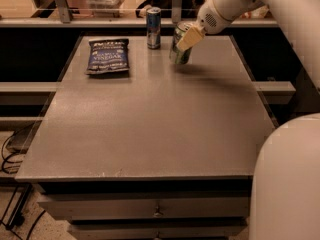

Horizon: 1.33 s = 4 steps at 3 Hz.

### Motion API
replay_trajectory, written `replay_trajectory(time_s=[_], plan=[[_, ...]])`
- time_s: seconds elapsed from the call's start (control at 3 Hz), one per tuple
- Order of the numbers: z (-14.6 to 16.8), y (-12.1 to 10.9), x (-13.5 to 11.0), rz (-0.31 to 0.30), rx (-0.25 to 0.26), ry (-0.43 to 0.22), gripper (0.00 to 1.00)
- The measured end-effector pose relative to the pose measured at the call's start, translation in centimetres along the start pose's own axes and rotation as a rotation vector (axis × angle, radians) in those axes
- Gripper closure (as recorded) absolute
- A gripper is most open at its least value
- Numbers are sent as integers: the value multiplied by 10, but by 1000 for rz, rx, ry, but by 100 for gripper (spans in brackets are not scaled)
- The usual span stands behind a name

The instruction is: Move green can near redbull can

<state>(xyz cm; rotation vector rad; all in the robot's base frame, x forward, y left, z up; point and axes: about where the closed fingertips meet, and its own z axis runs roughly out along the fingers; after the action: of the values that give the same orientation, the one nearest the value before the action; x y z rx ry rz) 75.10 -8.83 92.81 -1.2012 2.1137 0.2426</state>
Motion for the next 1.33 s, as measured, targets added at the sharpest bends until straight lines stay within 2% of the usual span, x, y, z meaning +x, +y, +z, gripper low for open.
replay_trajectory(time_s=[0.67, 1.0, 1.33], plan=[[24, -28, -3, 63, 62, 40, 100], [34, -36, -5, 89, 75, 41, 100], [37, -41, -13, 105, 71, 12, 100]])
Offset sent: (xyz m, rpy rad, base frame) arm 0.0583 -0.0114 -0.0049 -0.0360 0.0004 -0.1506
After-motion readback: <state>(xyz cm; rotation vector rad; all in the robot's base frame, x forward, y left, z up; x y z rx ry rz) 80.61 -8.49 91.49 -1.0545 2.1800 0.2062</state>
